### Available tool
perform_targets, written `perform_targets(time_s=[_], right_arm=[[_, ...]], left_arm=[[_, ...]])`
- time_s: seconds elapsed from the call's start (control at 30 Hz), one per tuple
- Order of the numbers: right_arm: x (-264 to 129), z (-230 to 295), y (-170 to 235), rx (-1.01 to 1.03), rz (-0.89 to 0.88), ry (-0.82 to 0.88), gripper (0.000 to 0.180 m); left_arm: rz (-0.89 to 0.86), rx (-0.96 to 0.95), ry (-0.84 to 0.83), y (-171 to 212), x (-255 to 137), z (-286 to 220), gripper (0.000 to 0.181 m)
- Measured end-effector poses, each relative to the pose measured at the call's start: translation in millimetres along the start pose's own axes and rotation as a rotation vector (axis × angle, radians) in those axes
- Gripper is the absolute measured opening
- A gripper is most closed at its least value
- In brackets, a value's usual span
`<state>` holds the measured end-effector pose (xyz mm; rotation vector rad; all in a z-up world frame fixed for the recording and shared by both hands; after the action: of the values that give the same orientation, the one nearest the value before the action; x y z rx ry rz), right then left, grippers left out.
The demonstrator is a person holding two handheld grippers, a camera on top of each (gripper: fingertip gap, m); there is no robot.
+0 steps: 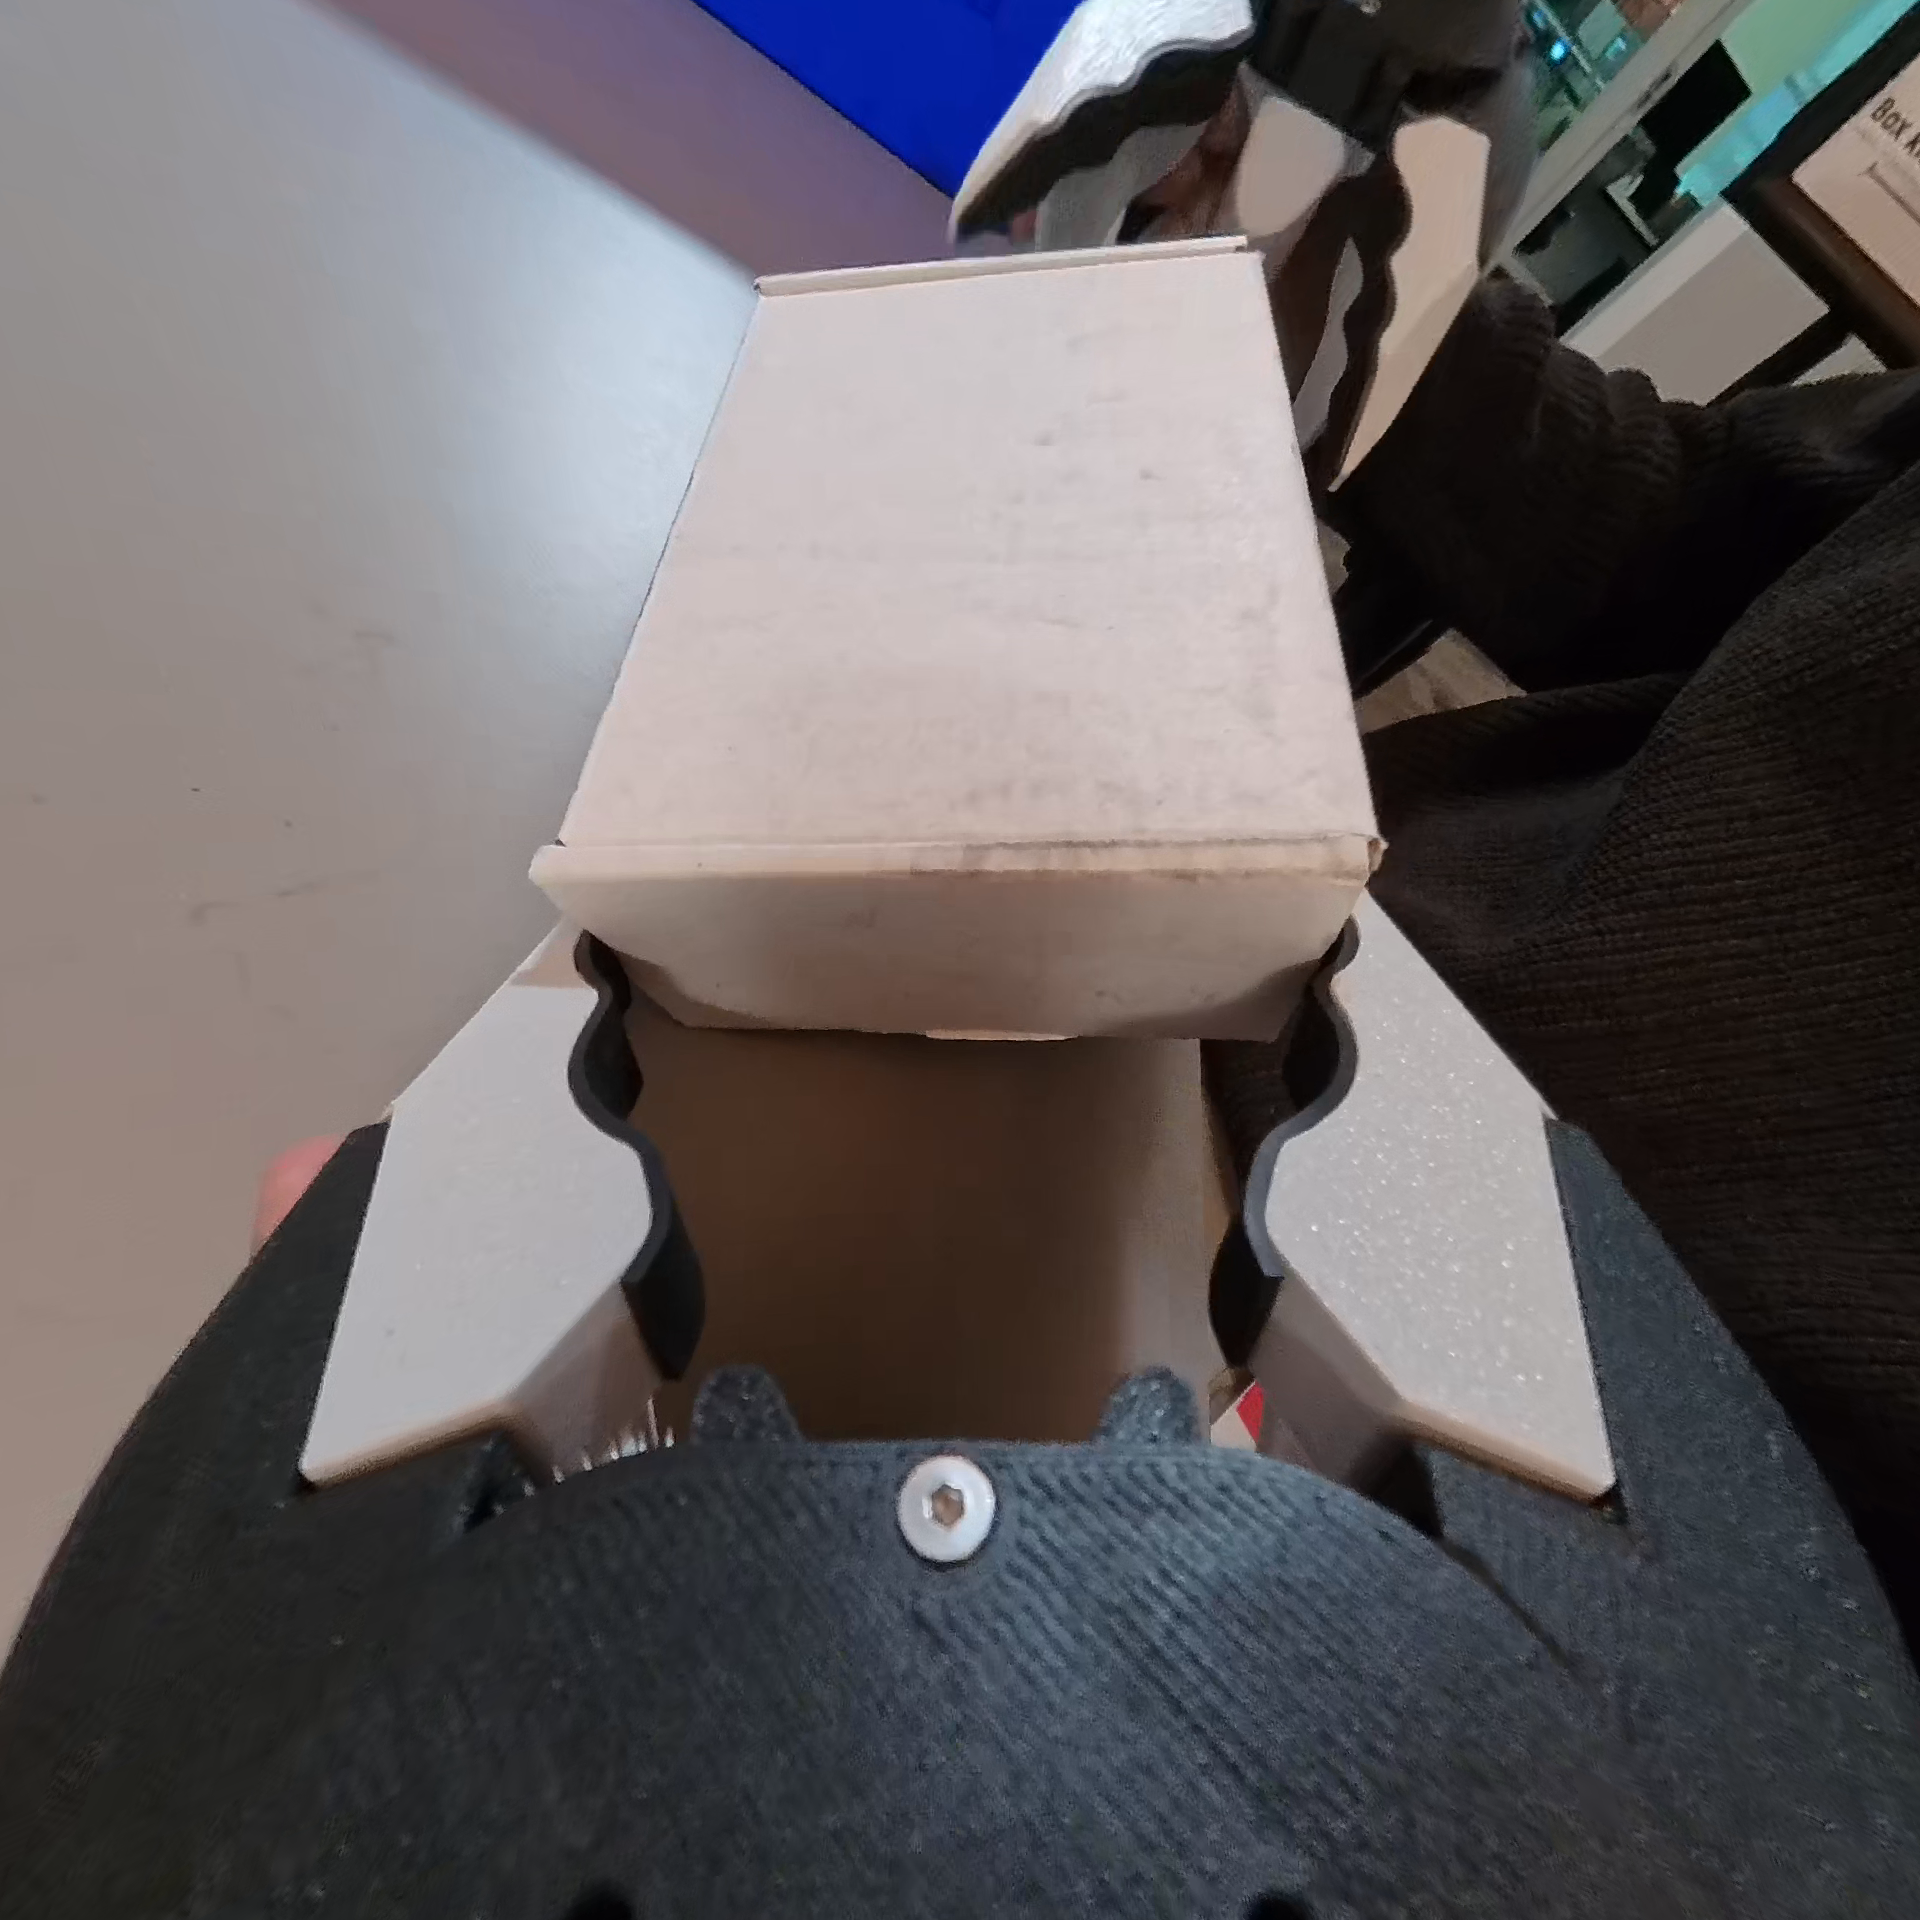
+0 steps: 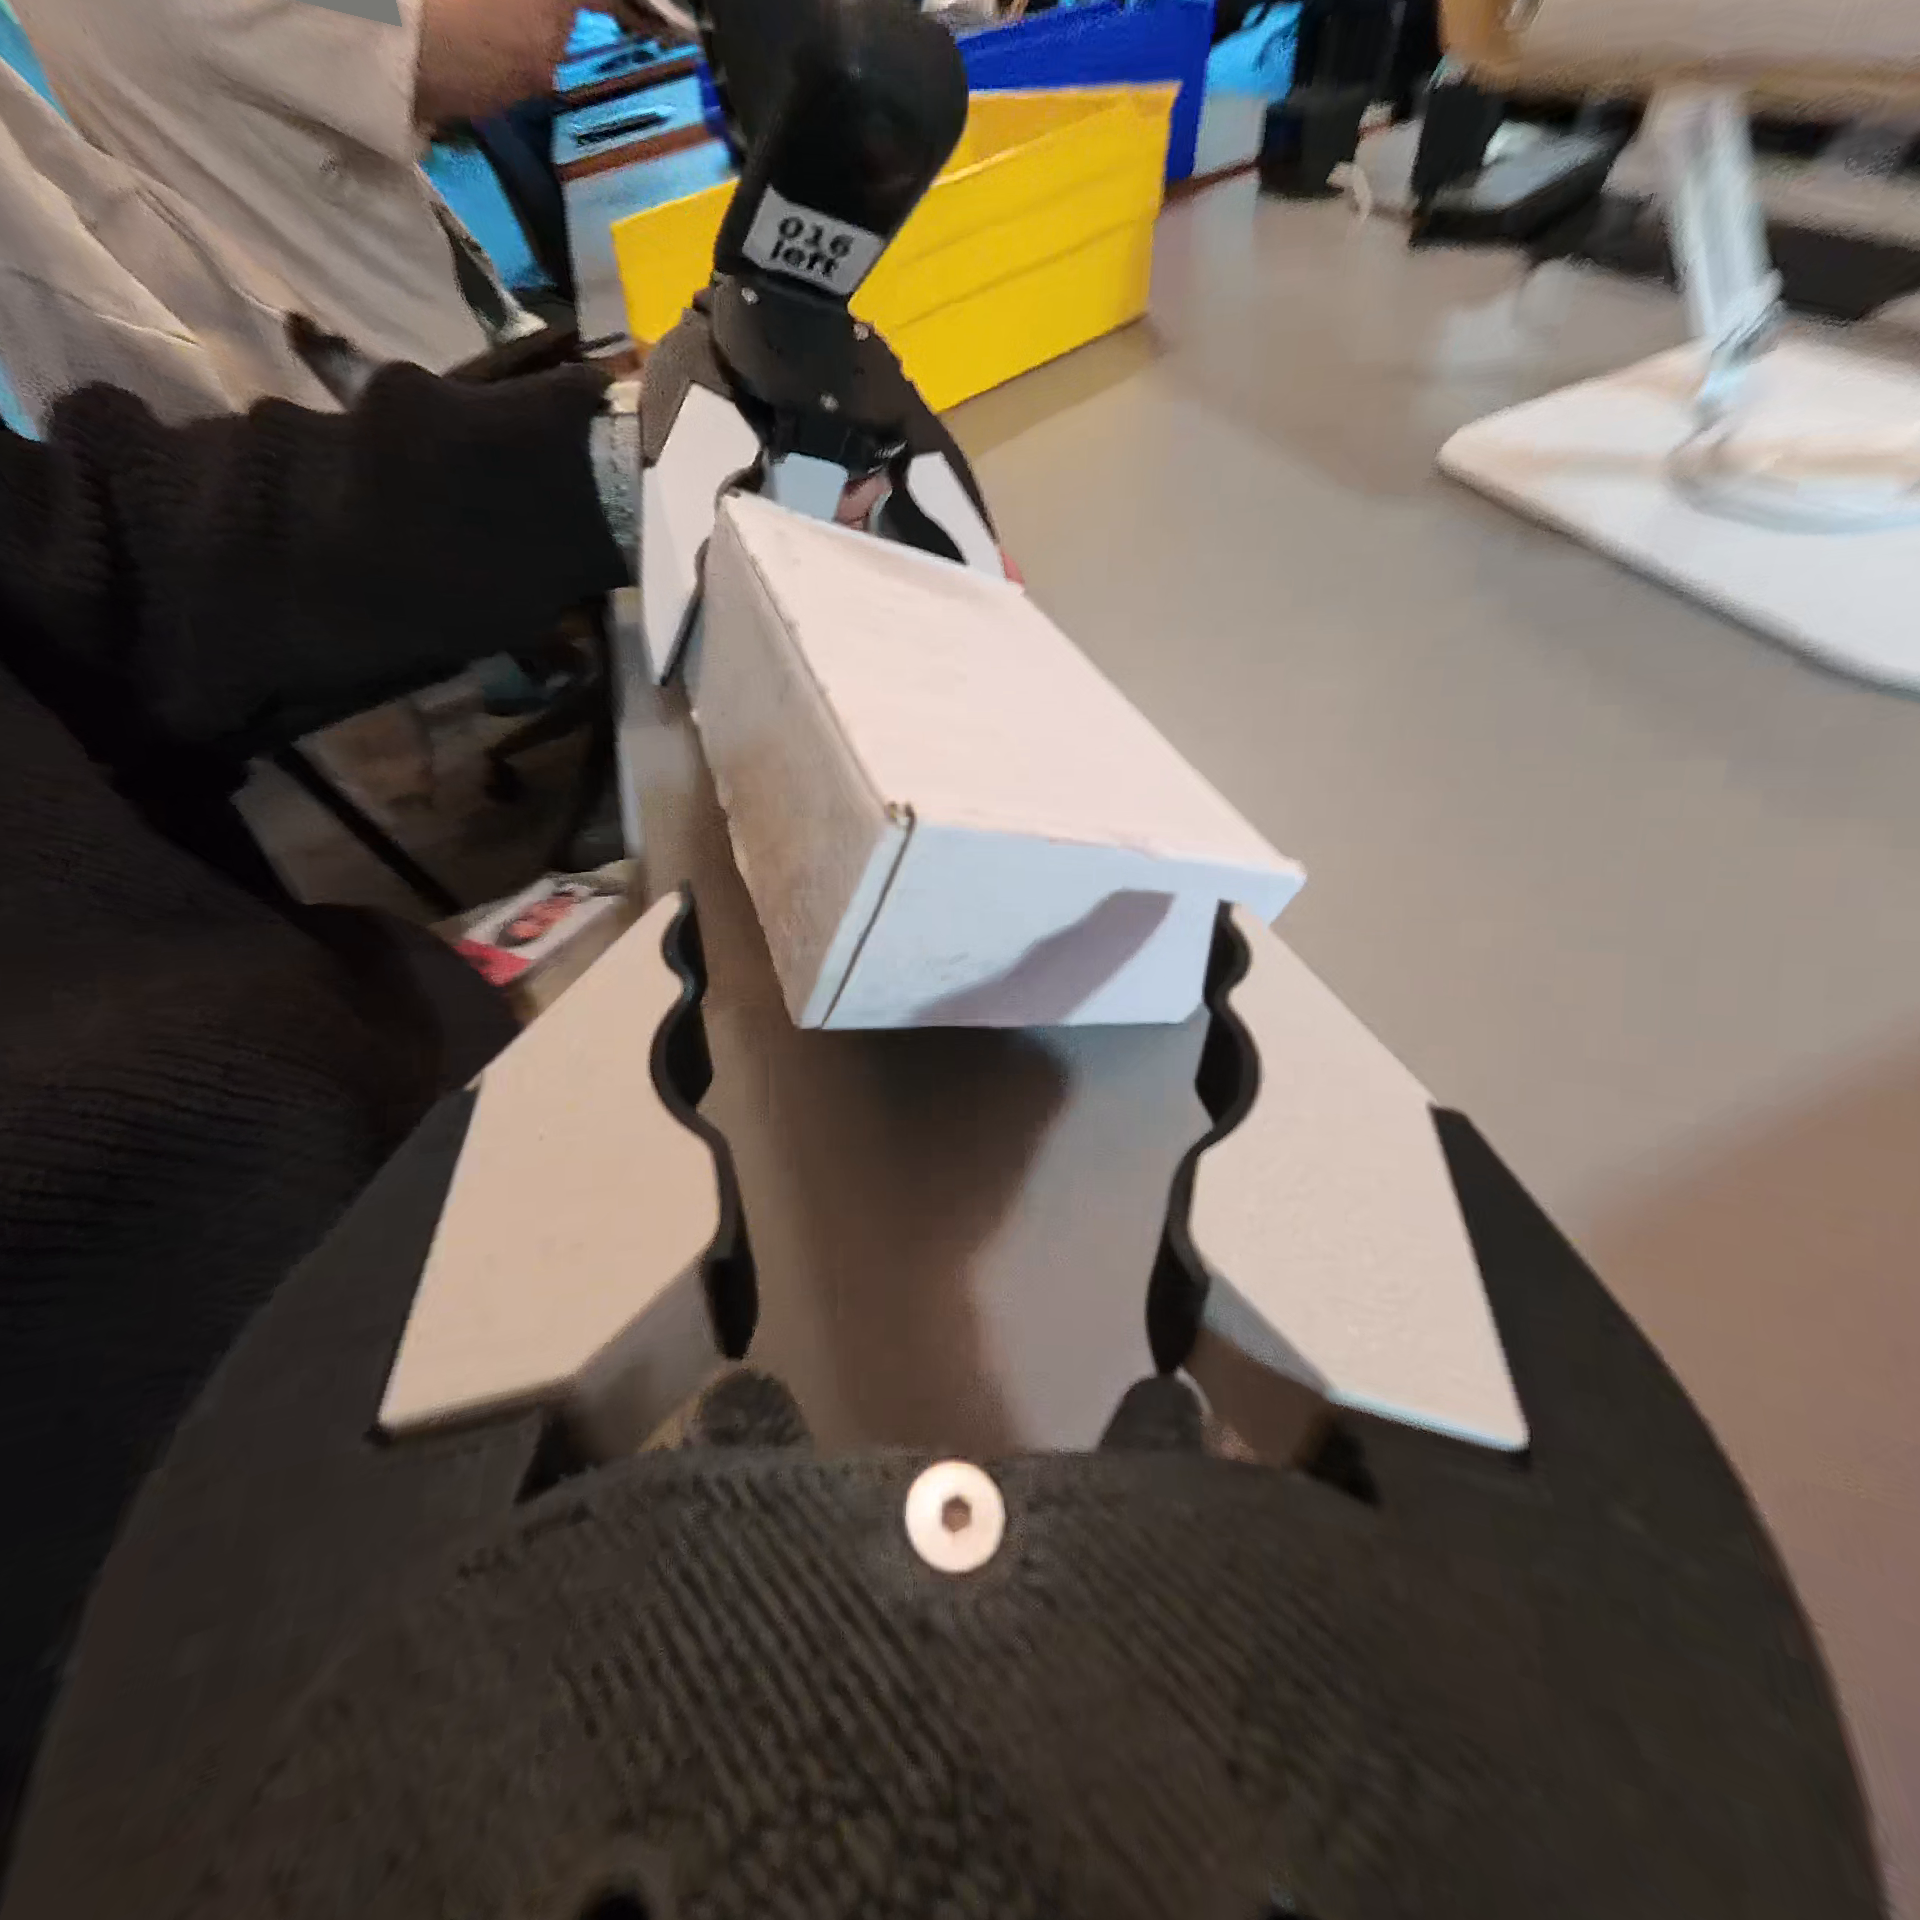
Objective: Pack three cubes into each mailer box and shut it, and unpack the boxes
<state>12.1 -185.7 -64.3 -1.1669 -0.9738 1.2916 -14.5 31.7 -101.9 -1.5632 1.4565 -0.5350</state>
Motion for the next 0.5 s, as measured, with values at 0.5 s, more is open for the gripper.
perform_targets(time_s=[0.5], right_arm=[[7, 20, -13, -0.845, 0.123, 0.286, 0.079]], left_arm=[[-0.011, -0.099, -0.144, -13, 23, 1, 0.127]])
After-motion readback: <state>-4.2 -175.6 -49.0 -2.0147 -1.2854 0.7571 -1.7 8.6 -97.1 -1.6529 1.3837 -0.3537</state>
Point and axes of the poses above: each gripper's, where its closed fingertips meet, x out along the fingers, y out of its underside, z = x × y across the jaws, the point moved 6 cm from there along -x, back along the fingers, and after that the axes turned 14 degrees about -z, right-handed, at the moved point
